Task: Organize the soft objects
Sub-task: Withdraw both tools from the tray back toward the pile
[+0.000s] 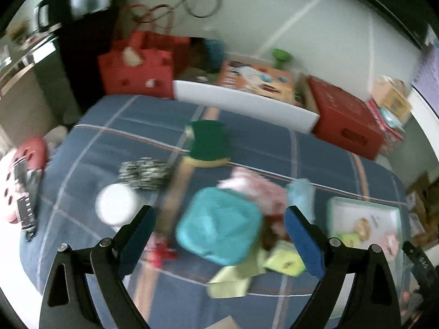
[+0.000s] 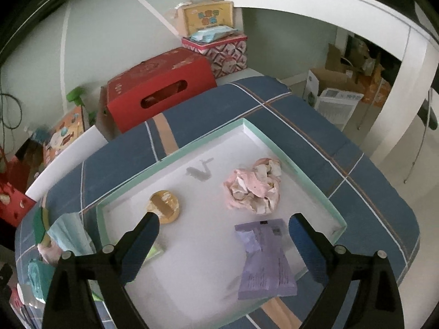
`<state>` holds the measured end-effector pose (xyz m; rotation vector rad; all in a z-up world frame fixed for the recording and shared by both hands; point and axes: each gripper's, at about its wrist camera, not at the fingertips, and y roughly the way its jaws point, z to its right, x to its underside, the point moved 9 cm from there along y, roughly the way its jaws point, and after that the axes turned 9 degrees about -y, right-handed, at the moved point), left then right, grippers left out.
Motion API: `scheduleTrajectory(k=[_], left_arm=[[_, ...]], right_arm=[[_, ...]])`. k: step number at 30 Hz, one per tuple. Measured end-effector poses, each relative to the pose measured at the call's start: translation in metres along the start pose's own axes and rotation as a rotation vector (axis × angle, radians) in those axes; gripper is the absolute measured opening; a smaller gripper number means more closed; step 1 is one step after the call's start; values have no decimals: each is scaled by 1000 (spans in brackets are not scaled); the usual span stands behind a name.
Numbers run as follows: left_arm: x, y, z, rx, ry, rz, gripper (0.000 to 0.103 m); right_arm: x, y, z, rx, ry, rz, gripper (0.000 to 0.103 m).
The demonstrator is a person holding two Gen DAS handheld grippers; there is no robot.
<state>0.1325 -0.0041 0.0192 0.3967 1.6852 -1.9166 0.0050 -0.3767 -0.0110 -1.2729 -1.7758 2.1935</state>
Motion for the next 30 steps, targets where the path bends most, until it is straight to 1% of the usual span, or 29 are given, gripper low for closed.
scheduleTrajectory(k=[3, 8, 10, 13, 16, 19, 21, 27, 30], left_arm=[[-4, -3, -31, -25, -51, 10, 95], [-8, -9, -85, -81, -139, 31, 95], [-8, -11, -108, -100, -185, 36, 95], [-5, -11, -131, -123, -234, 36, 95], [0, -9, -151, -139, -273, 23, 95], [2, -9, -163, -137, -309, 19, 95], [2, -10, -169, -135, -325, 20, 95], [8, 1, -172, -131, -340, -20, 95], [11, 7, -165, -115, -328, -40, 95]], right_arm=[[-1, -12, -9, 4, -34, 19, 97], [0, -29, -34, -61, -57, 48, 97], [1, -36, -47, -72, -84, 63, 97], [3, -42, -66, -77, -125, 77, 97], [8, -46, -93, -134, -172, 78, 97], [20, -45, -127, -216, -220, 52, 97], [29, -43, -143, -246, -248, 36, 97], [53, -34, -187, -252, -356, 2, 97], [63, -26, -202, -275, -379, -14, 97]])
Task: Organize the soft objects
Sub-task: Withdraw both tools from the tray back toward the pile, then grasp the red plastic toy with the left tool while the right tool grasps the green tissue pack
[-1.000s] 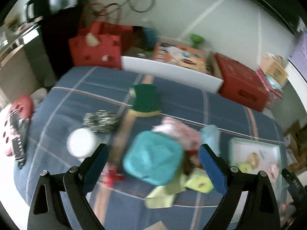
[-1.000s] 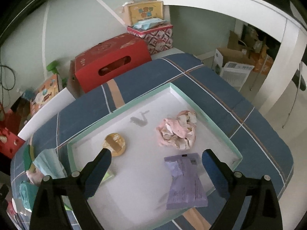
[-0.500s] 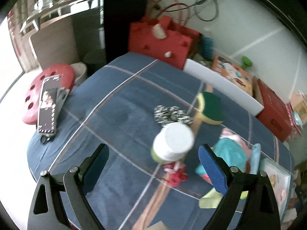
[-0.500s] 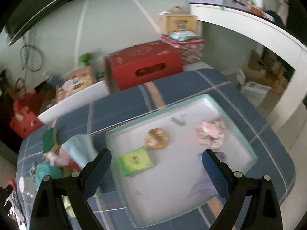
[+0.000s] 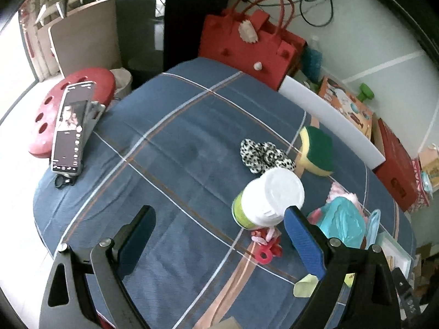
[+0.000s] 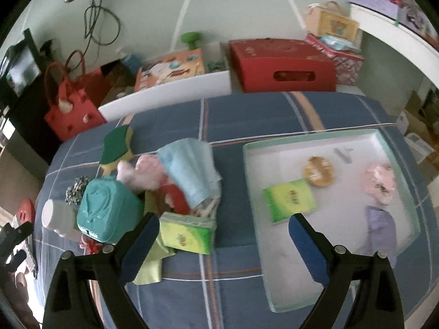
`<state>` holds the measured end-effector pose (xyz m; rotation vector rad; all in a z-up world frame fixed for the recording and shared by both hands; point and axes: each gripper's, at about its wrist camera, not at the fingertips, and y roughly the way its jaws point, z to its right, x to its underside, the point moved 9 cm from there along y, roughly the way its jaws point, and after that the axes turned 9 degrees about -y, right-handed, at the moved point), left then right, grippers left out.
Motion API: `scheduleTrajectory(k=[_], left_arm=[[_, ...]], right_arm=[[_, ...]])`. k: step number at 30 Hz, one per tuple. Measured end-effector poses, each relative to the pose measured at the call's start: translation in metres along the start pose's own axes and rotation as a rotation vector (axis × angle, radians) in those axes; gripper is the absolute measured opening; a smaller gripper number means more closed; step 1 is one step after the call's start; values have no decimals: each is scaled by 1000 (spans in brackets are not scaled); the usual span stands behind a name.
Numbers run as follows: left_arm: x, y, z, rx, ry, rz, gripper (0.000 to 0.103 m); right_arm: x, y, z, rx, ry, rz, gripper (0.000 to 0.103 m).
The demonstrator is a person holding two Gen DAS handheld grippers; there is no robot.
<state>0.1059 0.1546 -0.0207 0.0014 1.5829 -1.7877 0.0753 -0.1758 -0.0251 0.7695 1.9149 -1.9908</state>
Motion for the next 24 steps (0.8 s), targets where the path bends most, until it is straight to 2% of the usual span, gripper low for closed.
scheduleTrajectory(k=[3, 11, 18, 24], left_arm=[[5, 9, 3, 13, -3, -35, 95], [26, 42, 13, -29, 25, -120, 95], [45, 67, 24, -60, 59, -192, 95], [50, 87, 27, -88, 47, -233, 95]], right_arm=[[6, 16, -8, -22, 5, -26, 97], [18, 49, -22, -26, -14, -77, 97], [22, 64, -30, -38, -22, -94, 97], [23, 70, -28, -36, -11, -101, 97]])
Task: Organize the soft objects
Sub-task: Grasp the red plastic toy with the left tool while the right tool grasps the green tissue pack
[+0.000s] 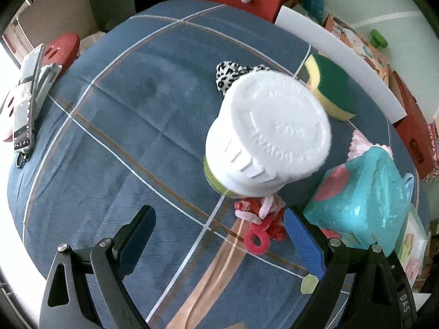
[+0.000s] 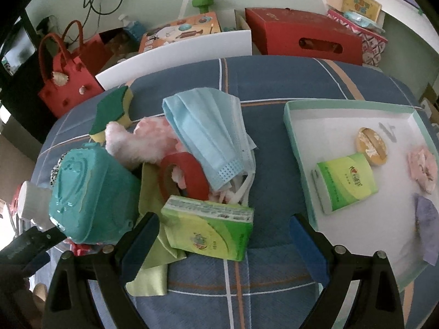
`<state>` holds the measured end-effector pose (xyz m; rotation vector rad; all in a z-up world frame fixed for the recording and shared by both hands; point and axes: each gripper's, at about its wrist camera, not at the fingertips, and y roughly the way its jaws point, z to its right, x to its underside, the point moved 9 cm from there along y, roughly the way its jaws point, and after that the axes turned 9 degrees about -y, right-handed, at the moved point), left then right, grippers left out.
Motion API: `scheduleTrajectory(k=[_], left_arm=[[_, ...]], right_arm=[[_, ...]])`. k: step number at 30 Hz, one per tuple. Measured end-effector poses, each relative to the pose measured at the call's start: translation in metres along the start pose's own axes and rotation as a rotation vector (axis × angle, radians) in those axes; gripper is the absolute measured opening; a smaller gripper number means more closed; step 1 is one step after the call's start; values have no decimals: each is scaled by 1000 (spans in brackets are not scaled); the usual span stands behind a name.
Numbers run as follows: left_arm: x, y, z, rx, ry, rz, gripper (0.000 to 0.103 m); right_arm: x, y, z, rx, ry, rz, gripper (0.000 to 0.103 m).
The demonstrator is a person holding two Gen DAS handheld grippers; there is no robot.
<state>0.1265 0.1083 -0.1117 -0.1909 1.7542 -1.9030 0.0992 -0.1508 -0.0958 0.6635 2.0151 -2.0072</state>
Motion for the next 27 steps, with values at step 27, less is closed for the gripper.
scheduleTrajectory(k=[27], left_arm=[[-3, 21, 21, 50, -43, -22, 60]], right_arm=[[-2, 4, -5, -47, 12, 8, 69]])
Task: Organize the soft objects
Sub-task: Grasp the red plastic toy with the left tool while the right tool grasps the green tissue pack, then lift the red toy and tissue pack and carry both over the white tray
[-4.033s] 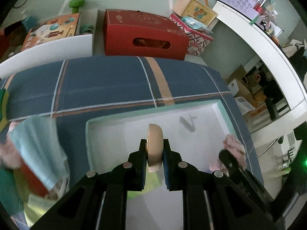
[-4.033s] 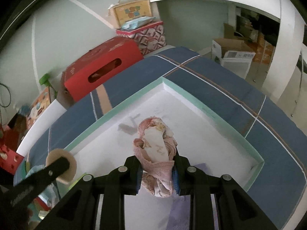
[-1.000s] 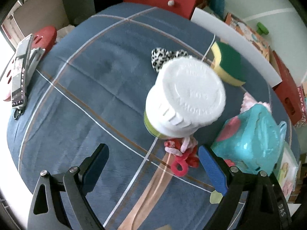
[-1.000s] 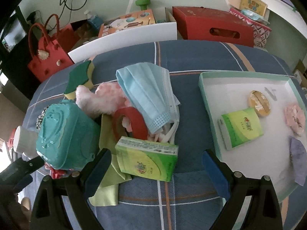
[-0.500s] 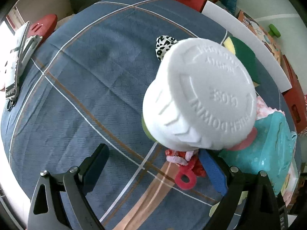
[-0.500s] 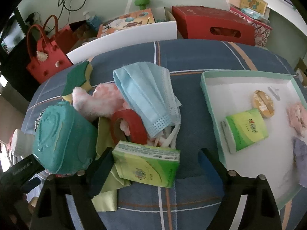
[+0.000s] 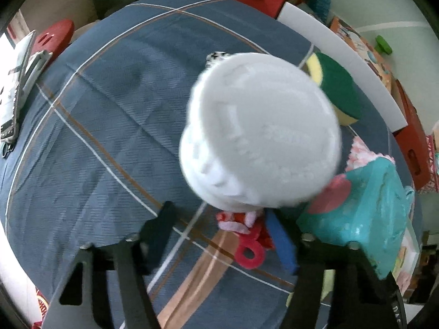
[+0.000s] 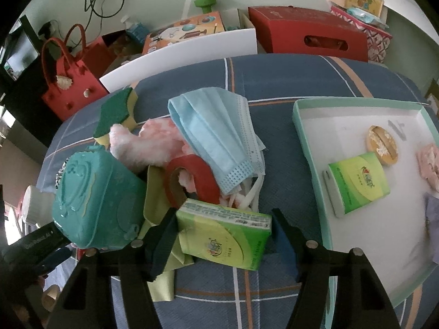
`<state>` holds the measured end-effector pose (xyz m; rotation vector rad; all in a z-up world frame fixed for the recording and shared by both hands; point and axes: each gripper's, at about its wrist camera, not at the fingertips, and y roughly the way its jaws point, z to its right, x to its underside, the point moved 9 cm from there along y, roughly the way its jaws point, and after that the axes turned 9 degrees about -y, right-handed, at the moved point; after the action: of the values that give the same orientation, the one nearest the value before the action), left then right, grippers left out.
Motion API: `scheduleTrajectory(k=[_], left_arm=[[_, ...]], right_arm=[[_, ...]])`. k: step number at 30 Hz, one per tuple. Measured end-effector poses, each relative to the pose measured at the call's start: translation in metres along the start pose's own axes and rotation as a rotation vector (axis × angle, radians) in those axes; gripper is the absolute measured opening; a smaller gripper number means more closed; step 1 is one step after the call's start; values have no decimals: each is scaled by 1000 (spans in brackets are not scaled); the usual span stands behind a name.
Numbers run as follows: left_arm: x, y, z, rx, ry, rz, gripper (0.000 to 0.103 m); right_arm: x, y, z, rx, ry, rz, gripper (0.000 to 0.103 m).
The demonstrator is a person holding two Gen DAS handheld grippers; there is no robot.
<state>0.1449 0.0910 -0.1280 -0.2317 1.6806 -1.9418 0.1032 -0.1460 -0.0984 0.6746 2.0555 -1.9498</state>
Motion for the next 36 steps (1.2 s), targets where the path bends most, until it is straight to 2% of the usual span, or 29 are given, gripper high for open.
scheduleTrajectory(k=[2, 7, 19, 24, 36], left_arm=[[1, 1, 6, 23, 10, -6, 44], [1, 1, 12, 31, 23, -6, 36], [1, -3, 11, 48, 16, -4, 31], [1, -9, 13, 60, 20, 6, 25], [15, -40, -4, 93, 26, 34, 23]], right_arm=[[0, 0, 0, 0, 1, -2, 69], [0, 0, 0, 0, 1, -4, 69], [0, -3, 3, -6, 17, -1, 69], [-3, -10, 6, -6, 25, 11, 69], [-5, -25, 7, -18, 29, 36, 69]])
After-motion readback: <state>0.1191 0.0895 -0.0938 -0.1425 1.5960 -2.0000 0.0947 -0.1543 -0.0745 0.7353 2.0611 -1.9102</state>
